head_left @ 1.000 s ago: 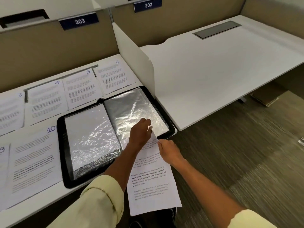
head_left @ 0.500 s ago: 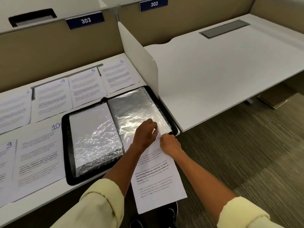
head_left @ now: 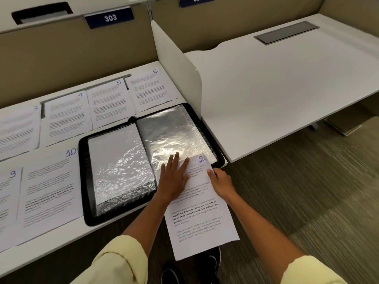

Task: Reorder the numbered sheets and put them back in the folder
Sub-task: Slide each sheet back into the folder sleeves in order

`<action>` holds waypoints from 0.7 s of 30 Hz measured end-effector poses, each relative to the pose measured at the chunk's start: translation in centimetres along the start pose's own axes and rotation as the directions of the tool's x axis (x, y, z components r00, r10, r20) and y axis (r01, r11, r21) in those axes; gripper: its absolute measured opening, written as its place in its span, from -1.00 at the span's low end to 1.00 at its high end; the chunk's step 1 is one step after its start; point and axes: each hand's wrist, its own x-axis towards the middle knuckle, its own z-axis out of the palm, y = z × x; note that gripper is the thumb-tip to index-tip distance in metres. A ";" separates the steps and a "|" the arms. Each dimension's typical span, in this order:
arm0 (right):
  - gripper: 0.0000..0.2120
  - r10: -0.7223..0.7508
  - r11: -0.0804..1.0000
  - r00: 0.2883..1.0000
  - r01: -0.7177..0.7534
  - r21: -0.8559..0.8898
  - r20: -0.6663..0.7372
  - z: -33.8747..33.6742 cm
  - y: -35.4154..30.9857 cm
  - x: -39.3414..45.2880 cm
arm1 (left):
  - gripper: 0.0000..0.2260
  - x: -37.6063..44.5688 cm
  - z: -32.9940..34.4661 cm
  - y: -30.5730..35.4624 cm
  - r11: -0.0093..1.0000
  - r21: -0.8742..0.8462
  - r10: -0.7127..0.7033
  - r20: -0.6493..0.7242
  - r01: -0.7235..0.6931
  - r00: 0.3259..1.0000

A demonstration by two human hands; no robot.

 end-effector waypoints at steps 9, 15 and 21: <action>-0.59 -0.004 0.997 1.000 0.003 -0.073 -0.014 0.7 -1.9 1.1 | -0.54 0.3 -0.3 0.9 0.998 -0.062 0.016 -0.086 -0.021 0.996; -0.56 0.050 0.991 0.999 -0.048 -0.123 0.010 0.6 -3.0 2.3 | -0.53 0.2 -0.2 0.7 0.996 -0.071 0.045 -0.094 -0.052 0.995; -0.63 0.112 0.980 0.992 -0.120 -0.158 -0.059 0.5 -1.5 2.3 | -0.42 -0.1 -0.3 0.3 0.997 -0.073 0.022 -0.023 -0.024 0.999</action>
